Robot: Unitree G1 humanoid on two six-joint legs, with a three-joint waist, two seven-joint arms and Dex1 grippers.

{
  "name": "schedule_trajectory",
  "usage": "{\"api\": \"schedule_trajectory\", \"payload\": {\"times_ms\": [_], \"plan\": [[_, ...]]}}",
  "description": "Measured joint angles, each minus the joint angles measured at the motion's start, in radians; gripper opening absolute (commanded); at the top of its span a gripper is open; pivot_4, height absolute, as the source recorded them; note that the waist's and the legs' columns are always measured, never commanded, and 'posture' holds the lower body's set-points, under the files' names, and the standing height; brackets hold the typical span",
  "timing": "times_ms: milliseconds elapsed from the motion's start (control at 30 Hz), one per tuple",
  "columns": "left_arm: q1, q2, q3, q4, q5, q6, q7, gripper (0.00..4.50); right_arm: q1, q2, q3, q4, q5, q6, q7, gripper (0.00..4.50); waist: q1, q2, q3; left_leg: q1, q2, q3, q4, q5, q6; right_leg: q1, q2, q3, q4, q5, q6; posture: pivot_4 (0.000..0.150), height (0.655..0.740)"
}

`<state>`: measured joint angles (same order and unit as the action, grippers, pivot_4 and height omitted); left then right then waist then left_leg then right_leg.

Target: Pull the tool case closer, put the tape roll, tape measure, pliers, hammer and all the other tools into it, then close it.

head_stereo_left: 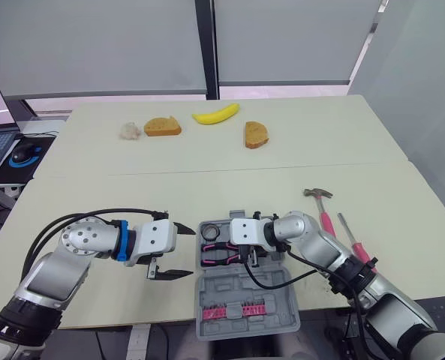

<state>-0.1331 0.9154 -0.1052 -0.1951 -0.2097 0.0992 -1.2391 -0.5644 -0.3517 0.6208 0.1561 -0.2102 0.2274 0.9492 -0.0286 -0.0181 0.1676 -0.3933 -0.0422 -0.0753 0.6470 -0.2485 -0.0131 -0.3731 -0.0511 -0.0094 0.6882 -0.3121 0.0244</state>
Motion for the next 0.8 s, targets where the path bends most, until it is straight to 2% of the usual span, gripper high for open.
{"api": "schedule_trajectory", "payload": {"times_ms": [133,200,267,333,433,600,800], "plan": [[0.047,-0.026,0.051,0.015,-0.044,0.005,0.028,4.5,0.059,-0.008,-0.063,-0.089,0.067,-0.007,0.001,0.03,0.0,0.0,0.0,-0.002,0.0,0.0,0.0,0.0,0.0,-0.001,0.0,0.001,0.0,0.0,0.0,0.15,0.74],[0.066,-0.042,0.079,0.029,-0.058,0.004,0.057,4.5,0.087,-0.039,-0.124,-0.211,0.125,-0.002,0.015,0.03,0.0,0.0,0.0,-0.002,0.0,0.0,0.0,0.0,0.0,-0.001,0.0,0.0,0.0,0.0,0.0,0.15,0.74],[0.098,-0.048,0.109,0.056,-0.058,-0.003,0.084,4.5,0.145,-0.11,-0.218,-0.352,0.206,0.0,0.047,0.03,0.005,0.0,0.0,-0.002,0.0,-0.001,0.0,0.0,0.0,0.0,-0.001,0.0,-0.002,0.0,0.0,0.15,0.74],[0.119,-0.05,0.121,0.077,-0.057,-0.011,0.095,4.5,0.195,-0.17,-0.268,-0.41,0.247,0.008,0.07,0.03,0.008,0.0,0.0,-0.002,0.0,-0.001,0.0,0.0,0.0,0.001,-0.001,-0.001,-0.004,0.0,0.0,0.15,0.74],[0.162,-0.07,0.133,0.113,-0.054,-0.062,0.102,3.96,0.322,-0.303,-0.384,-0.514,0.316,0.089,0.095,0.0,0.013,0.0,0.0,-0.003,0.0,0.0,0.0,0.0,0.0,0.001,-0.002,0.0,-0.006,0.0,0.0,0.15,0.74],[0.217,-0.071,0.129,0.164,-0.022,-0.115,0.095,2.41,0.502,-0.472,-0.482,-0.544,0.288,0.107,0.08,0.0,0.018,0.0,0.0,-0.002,0.0,0.0,-0.001,0.0,0.0,0.001,-0.002,-0.001,-0.006,0.0,0.0,0.15,0.74],[0.215,-0.127,0.065,0.219,0.028,-0.164,0.103,0.43,0.583,-0.468,-0.441,-0.51,0.213,0.086,0.008,0.0,0.019,0.0,0.0,-0.002,0.0,0.001,-0.001,0.0,0.0,0.001,-0.001,-0.001,-0.006,0.0,0.0,0.15,0.74]]}}
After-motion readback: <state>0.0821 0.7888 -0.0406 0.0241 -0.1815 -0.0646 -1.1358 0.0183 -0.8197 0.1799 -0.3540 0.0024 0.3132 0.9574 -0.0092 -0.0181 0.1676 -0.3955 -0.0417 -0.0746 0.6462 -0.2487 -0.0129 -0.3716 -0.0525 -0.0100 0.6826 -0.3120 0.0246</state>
